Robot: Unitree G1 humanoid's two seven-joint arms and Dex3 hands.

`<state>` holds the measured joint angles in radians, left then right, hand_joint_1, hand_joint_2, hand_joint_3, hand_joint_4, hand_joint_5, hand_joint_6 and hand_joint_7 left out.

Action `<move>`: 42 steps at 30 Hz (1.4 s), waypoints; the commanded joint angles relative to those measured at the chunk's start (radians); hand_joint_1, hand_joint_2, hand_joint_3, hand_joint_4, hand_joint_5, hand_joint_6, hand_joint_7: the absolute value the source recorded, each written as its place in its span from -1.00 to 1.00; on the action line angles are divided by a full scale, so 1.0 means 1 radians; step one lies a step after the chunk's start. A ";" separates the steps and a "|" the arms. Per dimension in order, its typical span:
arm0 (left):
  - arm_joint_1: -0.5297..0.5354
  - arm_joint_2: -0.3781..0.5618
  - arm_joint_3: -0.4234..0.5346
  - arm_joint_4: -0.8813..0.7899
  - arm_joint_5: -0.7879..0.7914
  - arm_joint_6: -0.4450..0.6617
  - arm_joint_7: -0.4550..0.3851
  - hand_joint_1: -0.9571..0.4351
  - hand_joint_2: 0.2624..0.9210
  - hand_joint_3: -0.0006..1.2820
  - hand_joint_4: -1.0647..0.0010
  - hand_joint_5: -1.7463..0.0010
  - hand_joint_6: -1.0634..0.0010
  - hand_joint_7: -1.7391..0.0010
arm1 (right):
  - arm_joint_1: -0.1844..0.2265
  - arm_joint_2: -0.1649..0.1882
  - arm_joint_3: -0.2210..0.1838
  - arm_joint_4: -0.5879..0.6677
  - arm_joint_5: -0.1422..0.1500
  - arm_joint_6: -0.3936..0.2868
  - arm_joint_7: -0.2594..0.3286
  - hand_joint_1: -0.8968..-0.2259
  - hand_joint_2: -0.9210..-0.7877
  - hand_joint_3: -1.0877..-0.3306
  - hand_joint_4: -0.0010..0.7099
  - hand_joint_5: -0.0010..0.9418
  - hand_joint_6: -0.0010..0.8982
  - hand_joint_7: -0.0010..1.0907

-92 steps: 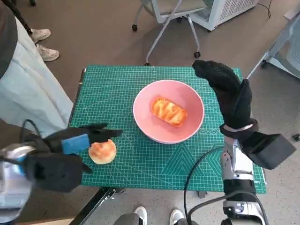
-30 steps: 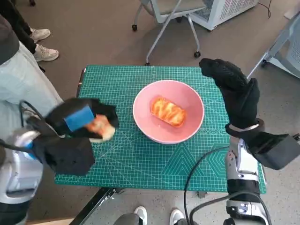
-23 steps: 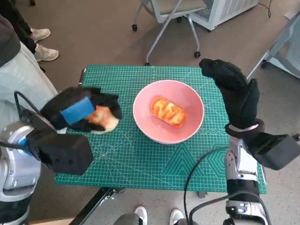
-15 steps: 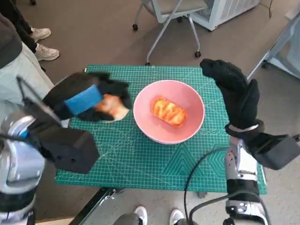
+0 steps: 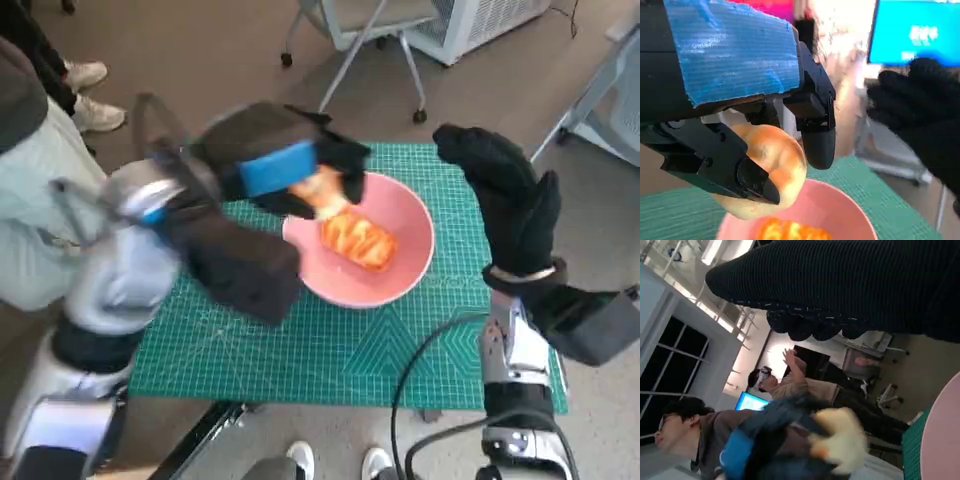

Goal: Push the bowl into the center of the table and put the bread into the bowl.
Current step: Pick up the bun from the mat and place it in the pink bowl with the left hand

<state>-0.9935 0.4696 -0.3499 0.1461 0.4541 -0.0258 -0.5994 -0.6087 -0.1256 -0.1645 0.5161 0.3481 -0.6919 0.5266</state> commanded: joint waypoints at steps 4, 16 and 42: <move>-0.086 -0.076 -0.061 0.228 0.043 -0.083 0.034 0.38 0.99 -0.94 -0.35 -0.34 -0.27 -0.24 | 0.022 0.002 -0.011 0.023 -0.006 -0.013 -0.005 -0.33 -1.00 -0.10 -0.48 -0.99 -0.98 0.02; -0.093 -0.139 -0.104 0.394 0.067 -0.019 -0.009 0.13 0.85 -0.91 0.51 0.92 0.37 0.89 | 0.034 0.009 -0.023 -0.001 0.008 -0.003 -0.013 -0.37 -1.00 -0.08 -0.45 -0.98 -0.95 -0.04; 0.053 -0.023 0.076 0.069 -0.090 0.053 -0.089 0.02 0.86 -0.99 0.74 1.00 0.51 1.00 | 0.022 0.018 -0.024 -0.015 0.005 0.007 -0.022 -0.37 -1.00 -0.06 -0.44 -0.99 -0.86 -0.16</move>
<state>-0.9607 0.3964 -0.3690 0.3280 0.4456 0.0207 -0.6636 -0.6012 -0.1100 -0.1899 0.5048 0.3503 -0.7038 0.5133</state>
